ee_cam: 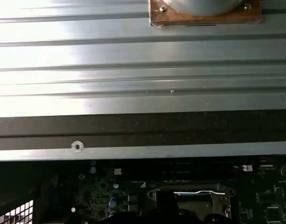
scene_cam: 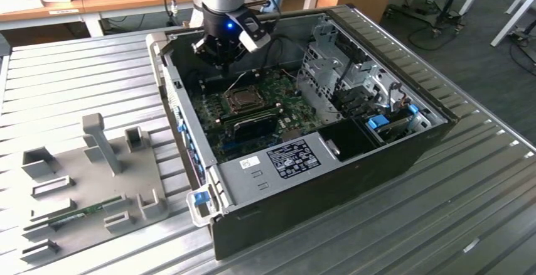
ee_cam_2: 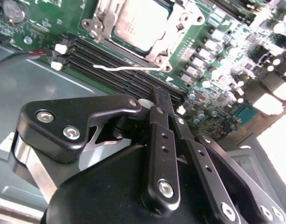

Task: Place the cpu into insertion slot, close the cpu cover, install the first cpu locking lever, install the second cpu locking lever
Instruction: 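Install the first cpu locking lever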

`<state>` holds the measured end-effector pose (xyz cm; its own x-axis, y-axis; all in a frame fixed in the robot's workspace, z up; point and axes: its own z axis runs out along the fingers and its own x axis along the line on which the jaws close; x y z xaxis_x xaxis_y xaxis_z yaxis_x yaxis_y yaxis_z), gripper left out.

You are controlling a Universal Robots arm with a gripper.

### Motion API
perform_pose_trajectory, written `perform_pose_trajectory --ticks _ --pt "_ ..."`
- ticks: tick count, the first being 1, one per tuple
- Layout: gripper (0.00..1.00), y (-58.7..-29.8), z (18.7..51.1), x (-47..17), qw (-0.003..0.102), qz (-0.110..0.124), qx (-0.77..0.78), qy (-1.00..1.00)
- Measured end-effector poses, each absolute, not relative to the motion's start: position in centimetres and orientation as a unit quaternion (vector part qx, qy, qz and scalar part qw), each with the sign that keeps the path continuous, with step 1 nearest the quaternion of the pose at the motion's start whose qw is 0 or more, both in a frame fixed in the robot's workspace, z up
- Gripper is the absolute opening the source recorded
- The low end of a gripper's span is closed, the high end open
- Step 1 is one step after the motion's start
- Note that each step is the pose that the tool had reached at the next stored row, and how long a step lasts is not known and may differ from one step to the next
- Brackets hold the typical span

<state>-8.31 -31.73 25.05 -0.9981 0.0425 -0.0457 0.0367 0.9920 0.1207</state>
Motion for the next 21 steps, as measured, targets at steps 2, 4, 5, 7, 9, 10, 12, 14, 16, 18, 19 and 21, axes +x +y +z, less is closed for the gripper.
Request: perform_pose_trajectory --ticks 2,4,5,7,9,10,12,14,16,18,19,21 --pt "0.11 -31.7 24.9 -7.9 0.024 0.060 0.020 0.998" --pt "0.11 -31.7 24.8 -7.4 0.024 0.061 0.020 0.998" --pt "0.11 -31.7 24.7 -7.2 0.024 0.062 0.020 0.998" --pt "0.11 -31.7 24.5 -6.8 0.024 0.064 0.020 0.997" --pt "0.11 -31.7 24.3 -6.5 0.024 0.069 0.020 0.997" --pt "0.11 -31.7 24.2 -6.4 0.024 0.073 0.020 0.997" --pt "0.11 -31.7 24.1 -6.4 0.024 0.081 0.020 0.996" --pt "0.11 -31.7 24.1 -6.4 0.024 0.086 0.020 0.996" --pt "0.11 -31.7 24.1 -6.4 0.024 0.087 0.021 0.996" --pt "0.11 -31.7 24.1 -6.4 0.024 0.087 0.020 0.996" --pt "0.11 -31.7 24.1 -6.4 0.024 0.087 0.020 0.996" --pt "0.11 -31.7 24.1 -6.4 0.024 0.088 0.020 0.996"
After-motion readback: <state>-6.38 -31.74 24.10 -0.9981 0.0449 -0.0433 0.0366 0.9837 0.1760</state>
